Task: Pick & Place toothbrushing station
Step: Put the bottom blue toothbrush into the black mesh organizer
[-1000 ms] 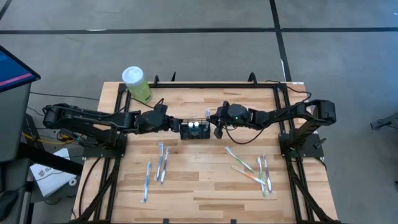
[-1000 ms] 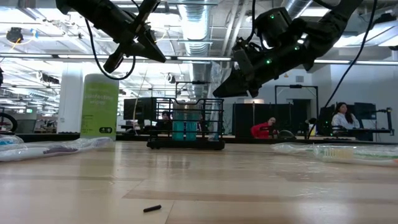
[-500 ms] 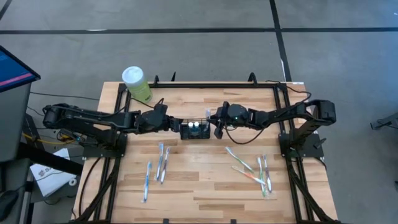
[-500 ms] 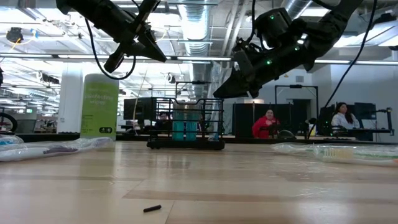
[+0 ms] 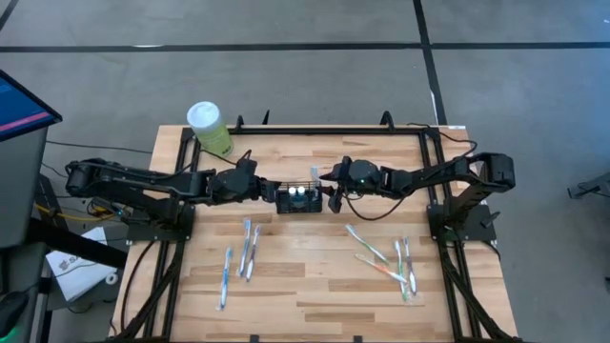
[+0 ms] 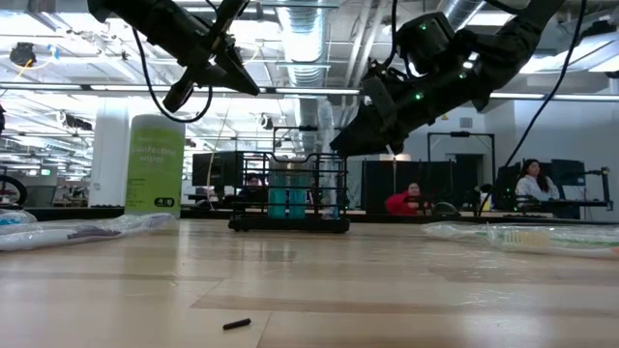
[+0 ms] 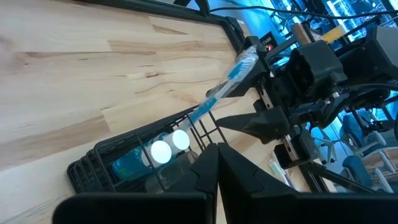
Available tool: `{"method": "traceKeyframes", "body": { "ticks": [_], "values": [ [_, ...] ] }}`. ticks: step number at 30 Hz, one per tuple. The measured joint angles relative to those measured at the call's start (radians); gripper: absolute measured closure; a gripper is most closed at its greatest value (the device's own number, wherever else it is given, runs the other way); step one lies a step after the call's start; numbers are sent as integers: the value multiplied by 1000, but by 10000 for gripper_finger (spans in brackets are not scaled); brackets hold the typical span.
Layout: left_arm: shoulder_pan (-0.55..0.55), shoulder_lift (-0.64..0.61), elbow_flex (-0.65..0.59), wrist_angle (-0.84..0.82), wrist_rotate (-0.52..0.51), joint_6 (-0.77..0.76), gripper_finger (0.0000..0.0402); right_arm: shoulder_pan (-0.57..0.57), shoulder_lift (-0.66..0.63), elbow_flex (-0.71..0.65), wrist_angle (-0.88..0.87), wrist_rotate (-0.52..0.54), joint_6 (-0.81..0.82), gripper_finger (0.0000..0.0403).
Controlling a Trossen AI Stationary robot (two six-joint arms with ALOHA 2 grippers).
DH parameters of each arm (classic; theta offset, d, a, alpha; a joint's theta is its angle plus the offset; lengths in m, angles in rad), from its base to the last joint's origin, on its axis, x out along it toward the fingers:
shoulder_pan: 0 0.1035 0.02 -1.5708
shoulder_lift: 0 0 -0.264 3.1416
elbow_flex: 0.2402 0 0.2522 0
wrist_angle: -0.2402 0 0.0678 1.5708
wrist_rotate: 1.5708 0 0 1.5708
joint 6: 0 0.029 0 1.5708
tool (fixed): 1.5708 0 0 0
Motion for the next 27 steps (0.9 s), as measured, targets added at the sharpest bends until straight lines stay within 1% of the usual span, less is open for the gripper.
{"method": "traceKeyframes", "body": {
  "ticks": [6, 10, 16, 23, 27],
  "values": [
    [1, 0, 0, 0, -17, 9, 402, 0, 0, 0, -1, 0, 28, 180],
    [2, 0, 0, 1, -22, 12, 402, 0, -25, 1, -20, 0, 61, 164],
    [3, 0, 0, 2, -32, 27, 402, -14, -125, 2, -110, 0, 65, 164],
    [3, 0, 0, 5, -41, 35, 402, -38, -301, 2, -255, 0, 65, 175],
    [2, 0, 0, 7, -41, 35, 402, -46, -392, 2, -317, 0, 105, 184]
  ]
}}
